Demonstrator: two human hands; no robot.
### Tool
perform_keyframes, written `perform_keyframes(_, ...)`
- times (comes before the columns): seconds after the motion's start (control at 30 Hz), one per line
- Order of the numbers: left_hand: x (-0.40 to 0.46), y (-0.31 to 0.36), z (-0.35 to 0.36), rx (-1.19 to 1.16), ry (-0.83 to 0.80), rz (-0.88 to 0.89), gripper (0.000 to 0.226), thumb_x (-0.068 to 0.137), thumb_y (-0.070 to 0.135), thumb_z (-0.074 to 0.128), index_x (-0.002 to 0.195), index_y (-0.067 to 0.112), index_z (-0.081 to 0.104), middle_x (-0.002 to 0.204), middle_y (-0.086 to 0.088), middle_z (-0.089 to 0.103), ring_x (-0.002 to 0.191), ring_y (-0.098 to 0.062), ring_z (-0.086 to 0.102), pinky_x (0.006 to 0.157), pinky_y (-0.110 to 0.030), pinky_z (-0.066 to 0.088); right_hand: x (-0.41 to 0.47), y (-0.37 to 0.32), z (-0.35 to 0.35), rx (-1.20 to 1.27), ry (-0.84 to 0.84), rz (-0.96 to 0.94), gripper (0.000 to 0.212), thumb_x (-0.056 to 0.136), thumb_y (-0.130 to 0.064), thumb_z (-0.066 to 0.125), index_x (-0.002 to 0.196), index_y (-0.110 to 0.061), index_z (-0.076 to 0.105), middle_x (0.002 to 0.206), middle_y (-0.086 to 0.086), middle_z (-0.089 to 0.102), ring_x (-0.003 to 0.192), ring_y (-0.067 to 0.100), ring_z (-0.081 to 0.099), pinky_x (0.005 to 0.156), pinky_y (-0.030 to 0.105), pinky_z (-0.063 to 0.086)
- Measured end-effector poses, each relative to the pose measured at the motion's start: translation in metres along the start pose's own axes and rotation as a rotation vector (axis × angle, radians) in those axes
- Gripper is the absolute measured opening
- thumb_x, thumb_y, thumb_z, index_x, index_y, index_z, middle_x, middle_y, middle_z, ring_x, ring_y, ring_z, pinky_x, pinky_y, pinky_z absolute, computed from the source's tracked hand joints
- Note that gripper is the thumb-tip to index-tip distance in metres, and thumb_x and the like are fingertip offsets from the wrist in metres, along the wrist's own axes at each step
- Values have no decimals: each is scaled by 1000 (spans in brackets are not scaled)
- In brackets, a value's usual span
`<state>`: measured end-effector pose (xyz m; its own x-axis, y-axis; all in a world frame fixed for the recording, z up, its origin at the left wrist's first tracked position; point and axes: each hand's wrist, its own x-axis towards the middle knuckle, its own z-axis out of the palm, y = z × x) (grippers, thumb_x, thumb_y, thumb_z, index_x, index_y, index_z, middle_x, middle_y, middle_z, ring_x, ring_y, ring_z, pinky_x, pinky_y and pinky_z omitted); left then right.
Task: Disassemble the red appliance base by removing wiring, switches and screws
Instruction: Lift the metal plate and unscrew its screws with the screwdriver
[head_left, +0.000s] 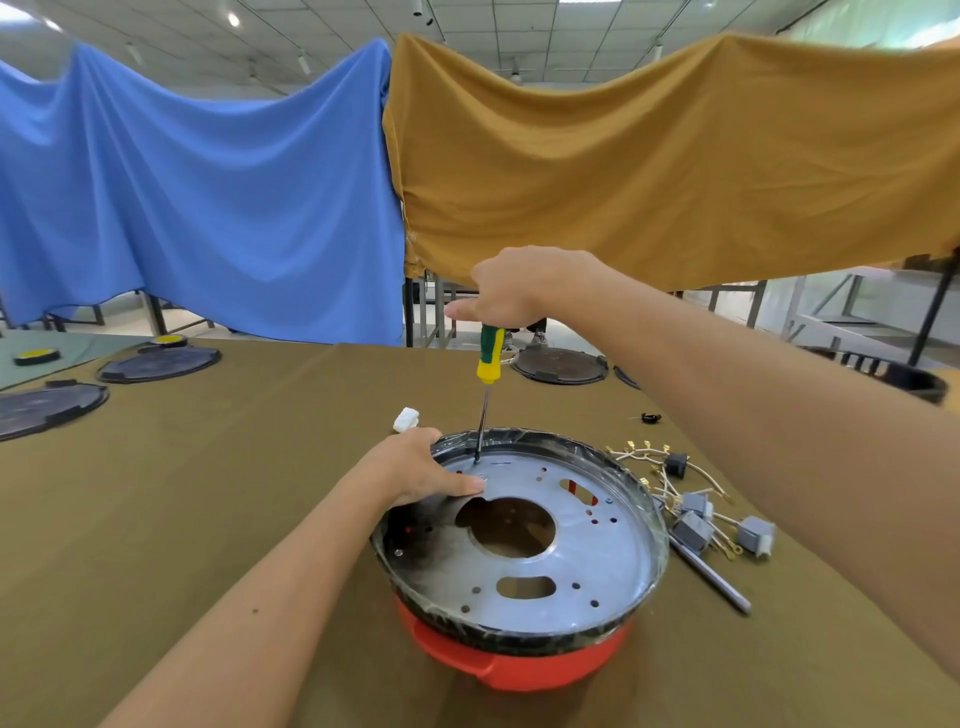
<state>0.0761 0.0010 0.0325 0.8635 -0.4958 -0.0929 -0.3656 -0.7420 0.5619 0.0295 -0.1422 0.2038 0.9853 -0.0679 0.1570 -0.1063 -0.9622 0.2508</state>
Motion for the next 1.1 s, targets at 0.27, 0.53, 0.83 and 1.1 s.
perform_keyframes(0.27,-1,0,0,24,2,27,109,72,63,75,154,12,24,157,-6,33,141,-27,37,111,-37,32,0,9,-12,414,-170,-240,9,97,-9,57,103,-15,55,91,0,49,71,15,50,51,16,42)
perform_keyframes(0.53,-2,2,0,33,0,22,108,73,63,74,154,13,24,157,-5,34,141,-27,36,111,-37,33,-3,4,-3,101,-94,-46,50,96,-64,44,114,-17,43,93,4,58,82,23,61,66,34,46)
perform_keyframes(0.83,-3,2,0,54,11,40,107,74,63,73,154,12,25,156,-6,35,140,-26,38,109,-36,33,-5,12,-10,516,-176,-252,17,92,1,61,100,-14,58,91,0,53,73,14,53,53,15,46)
perform_keyframes(1.1,-2,2,0,50,8,20,106,72,64,74,153,14,26,156,-4,37,139,-26,40,110,-37,34,-4,12,-2,176,-114,-47,53,93,-63,50,116,-15,49,92,6,62,77,20,60,61,33,47)
